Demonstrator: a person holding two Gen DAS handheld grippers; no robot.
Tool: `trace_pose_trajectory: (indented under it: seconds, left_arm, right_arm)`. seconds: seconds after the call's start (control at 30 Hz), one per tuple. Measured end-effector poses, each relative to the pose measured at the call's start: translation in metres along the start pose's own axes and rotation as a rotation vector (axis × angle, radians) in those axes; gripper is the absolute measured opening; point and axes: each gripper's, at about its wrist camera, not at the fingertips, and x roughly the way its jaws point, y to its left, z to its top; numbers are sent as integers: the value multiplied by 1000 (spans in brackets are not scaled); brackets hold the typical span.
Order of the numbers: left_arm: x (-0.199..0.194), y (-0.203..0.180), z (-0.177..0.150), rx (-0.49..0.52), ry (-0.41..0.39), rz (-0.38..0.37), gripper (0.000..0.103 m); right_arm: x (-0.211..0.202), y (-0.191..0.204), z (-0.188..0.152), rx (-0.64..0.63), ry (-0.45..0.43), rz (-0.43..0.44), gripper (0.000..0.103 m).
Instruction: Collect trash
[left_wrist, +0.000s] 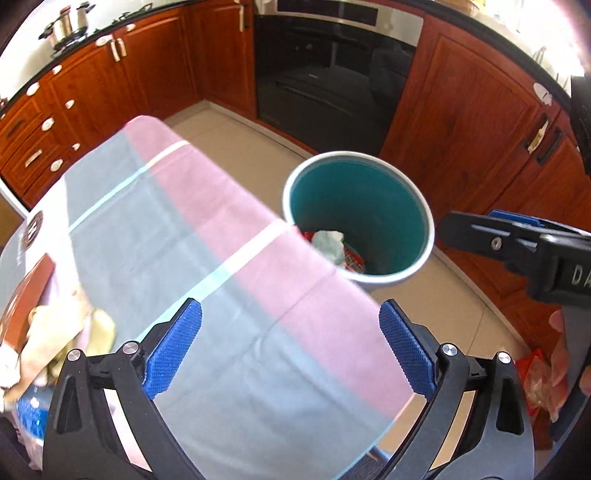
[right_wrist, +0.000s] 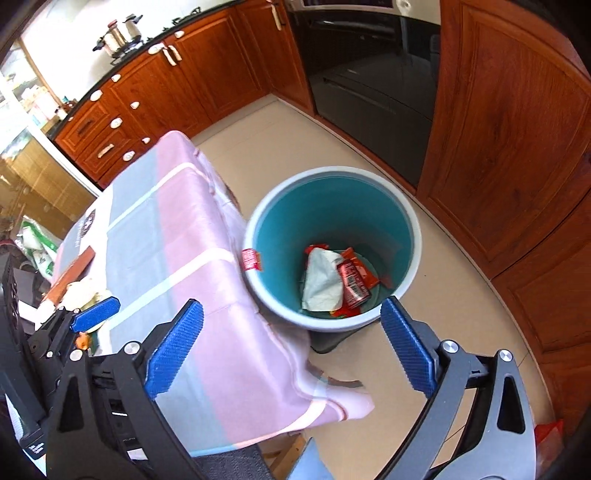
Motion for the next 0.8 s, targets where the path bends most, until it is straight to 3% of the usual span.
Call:
trace_pose_trajectory:
  seconds: [0.23, 0.47, 0.63, 0.8]
  left_arm:
    - [-48, 53, -60, -79, -31, 14, 99]
    - [-89, 114, -107, -141, -81, 103, 99]
    - [-107, 171, -123, -205, -115, 194, 99]
    - [-120, 235, -135, -314, -118, 216, 99]
  right_arm:
    - [-23, 72, -25, -121, 5, 81, 93]
    - [-23, 148, -46, -233, 38, 135, 93]
    - [-14, 199, -54, -315, 68, 151, 93]
    - [4, 247, -49, -368, 86, 164, 93]
